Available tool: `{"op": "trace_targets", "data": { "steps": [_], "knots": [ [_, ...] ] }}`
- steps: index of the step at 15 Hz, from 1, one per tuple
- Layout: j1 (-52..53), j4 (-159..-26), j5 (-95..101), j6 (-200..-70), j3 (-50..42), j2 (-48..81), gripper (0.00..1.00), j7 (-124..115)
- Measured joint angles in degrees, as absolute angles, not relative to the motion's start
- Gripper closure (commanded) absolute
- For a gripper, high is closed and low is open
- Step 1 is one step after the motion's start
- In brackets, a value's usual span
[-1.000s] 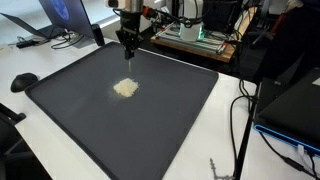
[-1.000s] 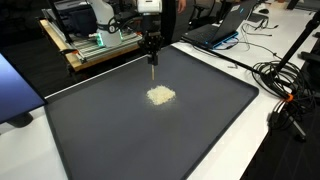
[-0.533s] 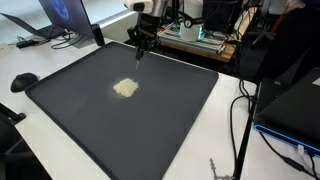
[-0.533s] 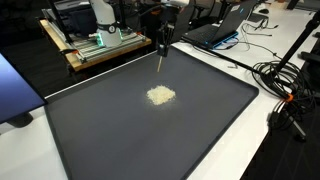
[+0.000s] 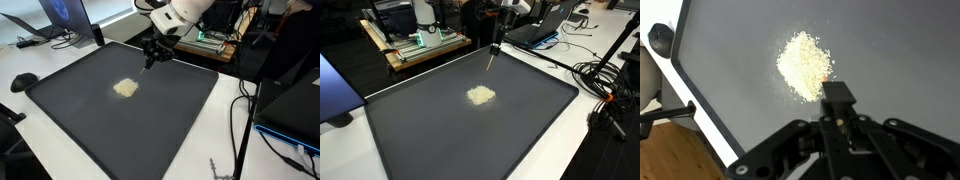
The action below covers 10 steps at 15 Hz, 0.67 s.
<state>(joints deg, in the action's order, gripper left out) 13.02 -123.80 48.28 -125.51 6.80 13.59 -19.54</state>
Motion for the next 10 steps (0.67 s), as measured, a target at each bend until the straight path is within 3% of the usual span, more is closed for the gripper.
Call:
{"op": "trace_targets", "data": {
  "steps": [1,10],
  "knots": [
    [12.99,-123.48,48.44,-125.48,6.76,13.95,0.97,-19.52],
    [15.31,-120.18,48.95,-125.23,8.5,19.92,0.97,-17.25]
  ]
}}
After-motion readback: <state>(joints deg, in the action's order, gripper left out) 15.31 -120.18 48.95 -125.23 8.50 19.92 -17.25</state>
